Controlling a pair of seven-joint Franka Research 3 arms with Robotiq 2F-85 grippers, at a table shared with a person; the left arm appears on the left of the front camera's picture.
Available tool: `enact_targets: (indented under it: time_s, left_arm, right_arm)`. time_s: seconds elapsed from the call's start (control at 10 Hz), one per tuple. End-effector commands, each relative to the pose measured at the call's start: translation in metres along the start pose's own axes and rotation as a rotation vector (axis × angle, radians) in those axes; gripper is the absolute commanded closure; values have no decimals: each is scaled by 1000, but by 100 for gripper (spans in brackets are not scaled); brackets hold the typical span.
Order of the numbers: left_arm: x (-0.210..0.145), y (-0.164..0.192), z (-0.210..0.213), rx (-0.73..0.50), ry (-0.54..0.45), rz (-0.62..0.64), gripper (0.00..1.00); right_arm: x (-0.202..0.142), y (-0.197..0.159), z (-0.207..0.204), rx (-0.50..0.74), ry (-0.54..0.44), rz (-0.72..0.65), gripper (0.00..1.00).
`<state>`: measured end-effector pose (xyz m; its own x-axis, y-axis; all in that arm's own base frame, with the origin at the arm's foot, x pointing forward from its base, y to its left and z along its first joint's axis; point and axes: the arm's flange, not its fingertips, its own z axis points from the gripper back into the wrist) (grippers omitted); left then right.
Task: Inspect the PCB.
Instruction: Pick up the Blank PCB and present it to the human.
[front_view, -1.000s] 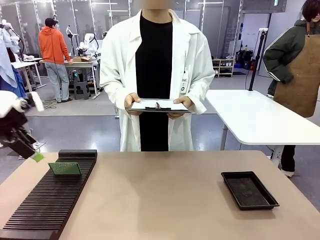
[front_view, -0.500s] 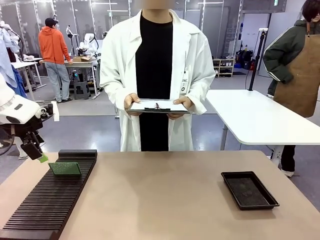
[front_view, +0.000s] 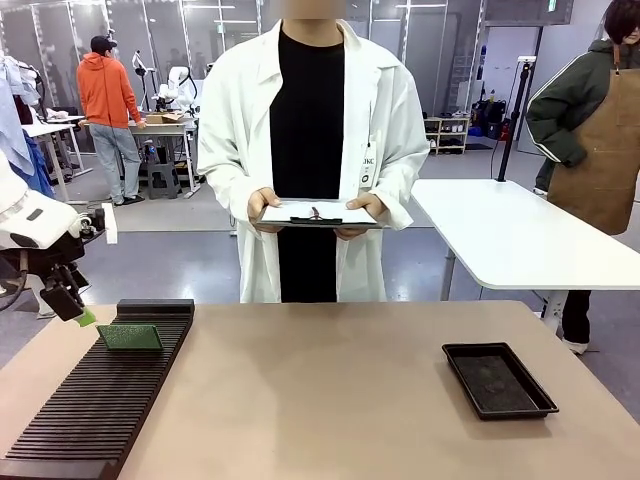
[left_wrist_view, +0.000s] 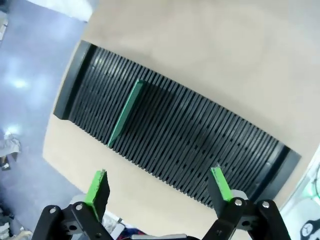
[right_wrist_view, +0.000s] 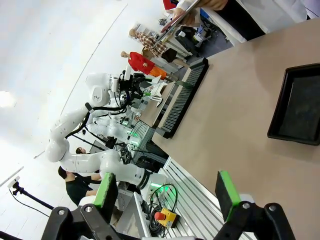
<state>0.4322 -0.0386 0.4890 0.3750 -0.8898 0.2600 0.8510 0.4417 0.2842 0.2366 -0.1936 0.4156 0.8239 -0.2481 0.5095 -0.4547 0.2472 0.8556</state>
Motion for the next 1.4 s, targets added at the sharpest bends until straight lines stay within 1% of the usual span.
enact_targets:
  time_s: [0.0, 0.1, 0.2, 0.6, 0.8, 0.9, 1.0, 1.1, 1.2, 1.3]
  left_arm:
    - [7, 14, -19, 20, 70, -171, 0]
    - [11, 21, -35, 70, 109, -238, 0]
    - [11, 26, -48, 67, 95, -315, 0]
    - [15, 55, -99, 84, 161, -453, 0]
    - [16, 62, -123, 51, 179, -477, 0]
    - [14, 68, -135, 59, 203, -455, 0]
    - [11, 75, -145, 44, 181, -450, 0]
    - [10, 78, -153, 48, 183, -444, 0]
    - [8, 78, -160, 48, 209, -440, 0]
    - [8, 80, -166, 32, 213, -435, 0]
  right_arm:
    - [1, 0, 1, 7, -9, 17, 0]
    - [1, 0, 1, 7, -9, 17, 0]
    - [1, 0, 1, 7, -9, 17, 0]
    - [1, 0, 1, 7, -9, 17, 0]
    - [1, 0, 1, 7, -9, 17, 0]
    - [1, 0, 1, 7, -9, 17, 0]
    - [1, 0, 1, 7, -9, 17, 0]
    - [1, 0, 1, 7, -9, 17, 0]
    - [1, 0, 1, 7, -9, 17, 0]
    - [1, 0, 1, 7, -9, 17, 0]
